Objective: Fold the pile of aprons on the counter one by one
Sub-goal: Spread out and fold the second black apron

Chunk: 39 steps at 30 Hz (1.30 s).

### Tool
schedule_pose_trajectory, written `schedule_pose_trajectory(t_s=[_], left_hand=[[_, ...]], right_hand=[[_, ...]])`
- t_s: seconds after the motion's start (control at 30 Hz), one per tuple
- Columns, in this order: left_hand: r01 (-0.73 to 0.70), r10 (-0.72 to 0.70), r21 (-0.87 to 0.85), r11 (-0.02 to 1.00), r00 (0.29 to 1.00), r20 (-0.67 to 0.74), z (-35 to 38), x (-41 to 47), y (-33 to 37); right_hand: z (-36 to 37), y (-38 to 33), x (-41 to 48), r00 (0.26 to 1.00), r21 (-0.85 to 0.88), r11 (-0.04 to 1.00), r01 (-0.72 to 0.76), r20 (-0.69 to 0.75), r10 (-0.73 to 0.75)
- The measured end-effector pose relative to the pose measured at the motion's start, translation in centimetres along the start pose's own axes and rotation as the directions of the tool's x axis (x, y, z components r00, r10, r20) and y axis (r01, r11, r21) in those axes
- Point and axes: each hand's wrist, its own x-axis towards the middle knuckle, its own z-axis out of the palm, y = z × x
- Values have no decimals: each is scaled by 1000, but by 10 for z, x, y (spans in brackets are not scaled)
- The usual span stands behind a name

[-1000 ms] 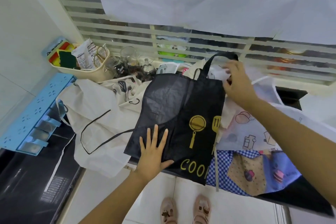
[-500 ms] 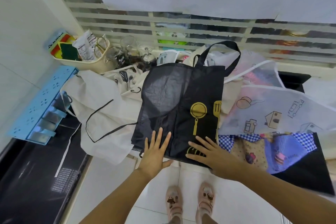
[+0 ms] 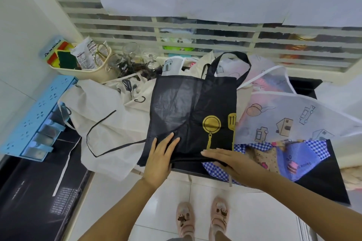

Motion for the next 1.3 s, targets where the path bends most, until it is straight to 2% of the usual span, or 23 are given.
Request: schedule_pose_trajectory(t_s=[0.07, 0.17, 0.3, 0.43, 0.53, 0.63, 0.67, 0.73, 0.83, 0.9, 0.93, 1.07, 1.13, 1.2, 1.27, 1.3], left_hand=[[19, -19, -12, 1000, 1000, 11, 2, 2, -8], [2, 13, -94, 996, 988, 156, -13, 8, -3], [-14, 90, -172, 985, 893, 442, -49, 21, 17], [91, 65, -203, 975, 756, 652, -86, 39, 34], [148, 48, -179, 973, 626, 778, -120, 60, 46], [230, 15, -164, 959, 539, 842, -148, 83, 52], [260, 0, -164, 951, 534, 846, -156, 91, 51], [274, -31, -157, 949, 575, 818, -165, 107, 42], [236, -88, -117, 965, 707, 702, -159, 129, 12], [277, -143, -133, 952, 783, 605, -143, 137, -11], [320, -177, -154, 935, 797, 578, -134, 139, -22], [541, -283, -312, 781, 752, 595, -106, 131, -43], [604, -435, -461, 650, 793, 426, -93, 130, -47], [592, -562, -590, 548, 784, 265, -83, 127, -51], [580, -617, -674, 457, 753, 229, -74, 122, -52], [574, -628, -687, 446, 748, 217, -69, 118, -53]], right_hand=[[-4, 0, -7, 999, -29, 999, 35, 31, -34], [-4, 7, -14, 990, -171, 985, 22, 138, 1], [-5, 25, -17, 978, -317, 947, -50, 176, 111], [-6, 35, -23, 985, -244, 969, -44, 153, 84], [-11, 28, -32, 970, 2, 970, -242, 8, 242], [-16, 24, -31, 918, 68, 919, -389, -60, 392], [-18, 26, -29, 900, 107, 899, -425, -52, 432], [-22, 29, -24, 874, 255, 846, -468, -11, 486], [-32, 35, -8, 845, 398, 770, -499, 28, 534], [-40, 38, 4, 811, 470, 718, -513, -8, 585], [-42, 42, 10, 790, 484, 703, -522, -38, 612], [-34, 60, 28, 749, 385, 716, -583, -88, 657], [-30, 63, 33, 734, 367, 716, -593, -119, 669], [-28, 63, 36, 720, 337, 726, -599, -170, 673], [-24, 67, 38, 709, 317, 738, -595, -226, 668], [-21, 68, 39, 702, 304, 740, -600, -244, 669]])
